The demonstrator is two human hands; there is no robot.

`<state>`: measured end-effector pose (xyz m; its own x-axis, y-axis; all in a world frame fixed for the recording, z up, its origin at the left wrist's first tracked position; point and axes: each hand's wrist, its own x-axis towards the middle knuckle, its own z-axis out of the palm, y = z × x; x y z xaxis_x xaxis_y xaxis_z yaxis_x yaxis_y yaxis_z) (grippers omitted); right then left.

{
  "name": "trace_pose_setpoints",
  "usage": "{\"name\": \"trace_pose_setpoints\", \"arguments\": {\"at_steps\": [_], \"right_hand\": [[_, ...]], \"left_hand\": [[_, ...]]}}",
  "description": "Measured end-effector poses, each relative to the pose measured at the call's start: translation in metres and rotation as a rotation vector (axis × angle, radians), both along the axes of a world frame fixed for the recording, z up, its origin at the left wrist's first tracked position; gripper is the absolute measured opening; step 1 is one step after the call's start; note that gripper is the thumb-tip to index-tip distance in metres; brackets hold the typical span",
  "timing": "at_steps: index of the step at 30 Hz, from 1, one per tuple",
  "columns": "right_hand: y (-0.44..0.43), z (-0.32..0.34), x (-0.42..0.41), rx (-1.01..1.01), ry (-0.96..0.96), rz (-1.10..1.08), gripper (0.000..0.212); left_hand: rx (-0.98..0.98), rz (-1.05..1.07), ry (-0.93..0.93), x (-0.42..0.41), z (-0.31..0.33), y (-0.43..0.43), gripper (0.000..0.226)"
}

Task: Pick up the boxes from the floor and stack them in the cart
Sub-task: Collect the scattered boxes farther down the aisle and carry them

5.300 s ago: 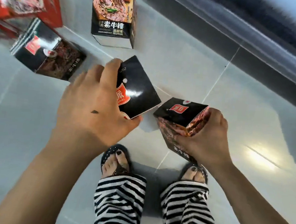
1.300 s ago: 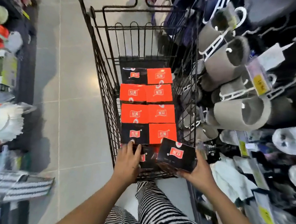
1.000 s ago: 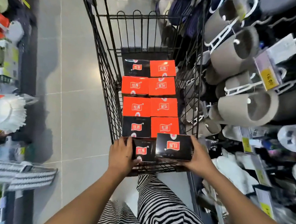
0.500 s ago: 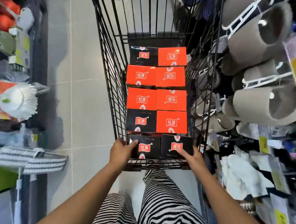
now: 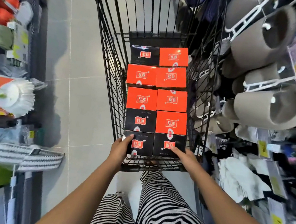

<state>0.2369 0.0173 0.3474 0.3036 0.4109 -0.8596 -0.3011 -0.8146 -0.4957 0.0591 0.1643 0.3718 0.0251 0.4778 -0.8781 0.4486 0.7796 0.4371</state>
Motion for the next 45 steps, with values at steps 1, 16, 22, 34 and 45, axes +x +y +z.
{"name": "trace_pose_setpoints", "arguments": {"at_steps": [1, 16, 22, 34, 45], "right_hand": [[0.003, 0.001, 0.001, -0.016, -0.007, 0.007, 0.055], [0.087, 0.067, -0.112, 0.2, -0.798, 0.48, 0.047], [0.125, 0.114, -0.256, 0.457, -0.645, 0.927, 0.06], [0.044, 0.137, -0.594, 0.809, -0.73, 1.868, 0.07], [-0.059, 0.078, -0.771, 0.814, -0.794, 2.692, 0.074]], "left_hand": [[0.019, 0.0, 0.023, 0.002, 0.0, 0.0, 0.034], [0.608, -0.021, 0.251, -0.139, 0.085, -0.004, 0.037], [0.782, 0.166, 0.457, -0.289, 0.129, -0.05, 0.049], [0.559, 0.563, 1.02, -0.575, 0.138, -0.304, 0.066], [0.059, 1.006, 0.983, -0.622, 0.063, -0.494, 0.075]]}}
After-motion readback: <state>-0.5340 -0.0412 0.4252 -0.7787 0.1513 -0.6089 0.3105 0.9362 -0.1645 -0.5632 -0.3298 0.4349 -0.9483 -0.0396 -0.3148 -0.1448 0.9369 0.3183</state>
